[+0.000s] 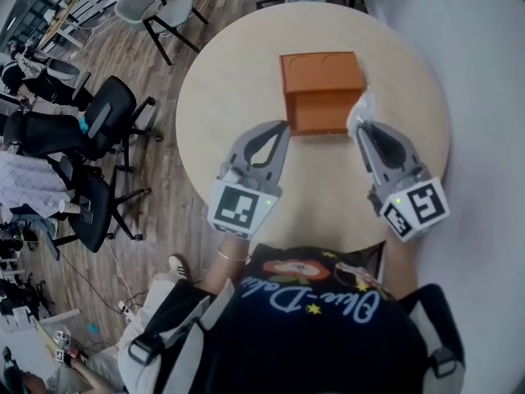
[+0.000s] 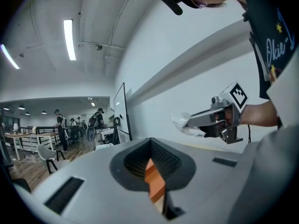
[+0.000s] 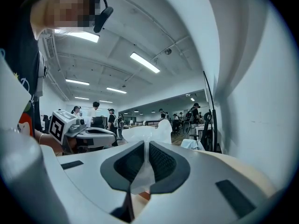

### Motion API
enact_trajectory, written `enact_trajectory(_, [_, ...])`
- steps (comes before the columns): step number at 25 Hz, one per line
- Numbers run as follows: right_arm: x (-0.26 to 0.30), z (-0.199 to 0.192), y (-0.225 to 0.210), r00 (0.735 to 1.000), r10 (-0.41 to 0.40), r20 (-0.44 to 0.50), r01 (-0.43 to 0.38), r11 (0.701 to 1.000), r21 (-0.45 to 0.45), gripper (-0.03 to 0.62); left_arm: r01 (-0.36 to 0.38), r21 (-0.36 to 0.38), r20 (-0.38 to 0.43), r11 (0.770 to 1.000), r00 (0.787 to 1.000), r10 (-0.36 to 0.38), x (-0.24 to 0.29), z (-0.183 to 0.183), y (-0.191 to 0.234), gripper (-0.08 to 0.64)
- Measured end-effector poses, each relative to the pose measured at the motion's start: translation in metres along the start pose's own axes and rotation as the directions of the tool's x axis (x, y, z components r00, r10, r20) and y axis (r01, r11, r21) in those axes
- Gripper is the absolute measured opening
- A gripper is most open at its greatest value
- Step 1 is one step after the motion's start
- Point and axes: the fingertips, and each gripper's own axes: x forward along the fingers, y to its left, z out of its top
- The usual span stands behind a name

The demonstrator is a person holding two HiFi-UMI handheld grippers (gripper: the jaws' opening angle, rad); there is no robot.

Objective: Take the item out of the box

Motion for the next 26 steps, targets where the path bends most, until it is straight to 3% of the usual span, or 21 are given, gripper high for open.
enact_trajectory(26, [0.0028, 0.0087, 0.0082, 1.0, 0.025, -0.004, -0.025, 1.0, -0.014, 0.031, -0.002, 0.029, -0.012, 1.0, 1.0, 0.002, -0.0055, 0.0032, -0.0011, -0.015])
